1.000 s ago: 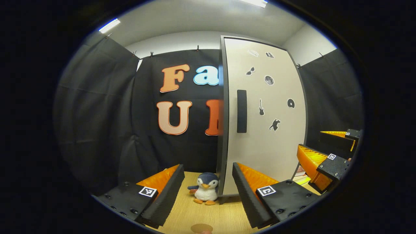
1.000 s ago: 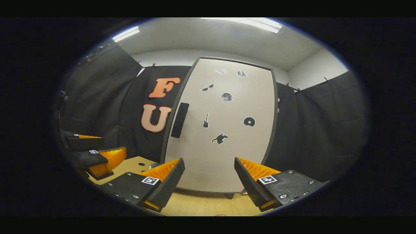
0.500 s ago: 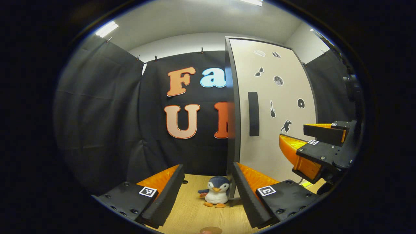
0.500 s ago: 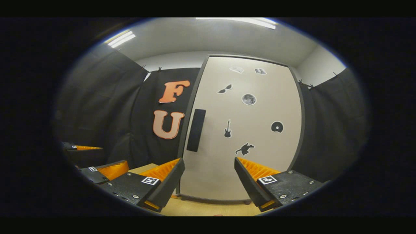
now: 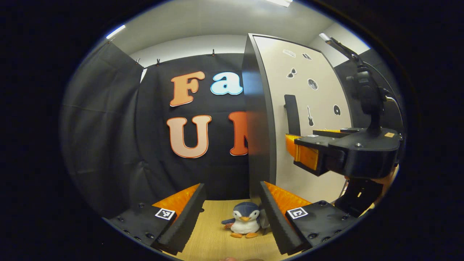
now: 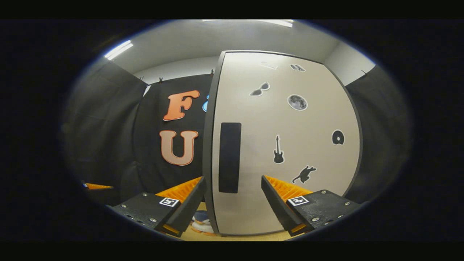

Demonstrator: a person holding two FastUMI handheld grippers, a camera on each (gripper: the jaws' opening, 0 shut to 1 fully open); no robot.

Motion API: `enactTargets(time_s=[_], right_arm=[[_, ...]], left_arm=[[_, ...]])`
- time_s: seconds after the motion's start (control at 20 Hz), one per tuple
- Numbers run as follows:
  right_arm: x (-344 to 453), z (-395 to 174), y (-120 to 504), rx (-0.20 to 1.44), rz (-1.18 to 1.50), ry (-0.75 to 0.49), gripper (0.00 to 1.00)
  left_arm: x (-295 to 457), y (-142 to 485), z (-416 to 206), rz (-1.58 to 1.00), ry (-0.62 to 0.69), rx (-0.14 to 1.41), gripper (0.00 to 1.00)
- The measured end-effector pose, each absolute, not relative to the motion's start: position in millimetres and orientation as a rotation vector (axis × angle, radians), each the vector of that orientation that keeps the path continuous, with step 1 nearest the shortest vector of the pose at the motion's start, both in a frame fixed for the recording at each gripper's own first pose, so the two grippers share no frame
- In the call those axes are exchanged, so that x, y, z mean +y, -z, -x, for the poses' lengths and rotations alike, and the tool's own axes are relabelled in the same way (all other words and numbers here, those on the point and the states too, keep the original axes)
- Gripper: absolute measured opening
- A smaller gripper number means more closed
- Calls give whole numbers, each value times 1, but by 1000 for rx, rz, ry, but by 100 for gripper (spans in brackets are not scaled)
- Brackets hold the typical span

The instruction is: Open the cabinet door with the right hand, grasp the bottle in the cabinet with the left hand and place it on the coaster, then close the cabinet door with the right hand.

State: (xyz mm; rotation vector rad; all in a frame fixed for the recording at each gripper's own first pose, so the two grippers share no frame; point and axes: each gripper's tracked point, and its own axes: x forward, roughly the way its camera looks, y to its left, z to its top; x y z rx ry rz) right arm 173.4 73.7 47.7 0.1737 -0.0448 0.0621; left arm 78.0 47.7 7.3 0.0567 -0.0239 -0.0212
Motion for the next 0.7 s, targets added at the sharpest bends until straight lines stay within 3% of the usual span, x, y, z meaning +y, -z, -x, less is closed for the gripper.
enactTargets(time_s=[0.2,0.4,0.7], right_arm=[[80,-193,-47,-22,-216,-42,88],[80,-203,-45,5,-232,-36,73],[79,-206,-43,38,-265,-8,36]], left_arm=[[53,9,-87,-30,70,9,96],[64,14,-91,-14,73,19,96],[83,20,-88,-12,67,24,99]])
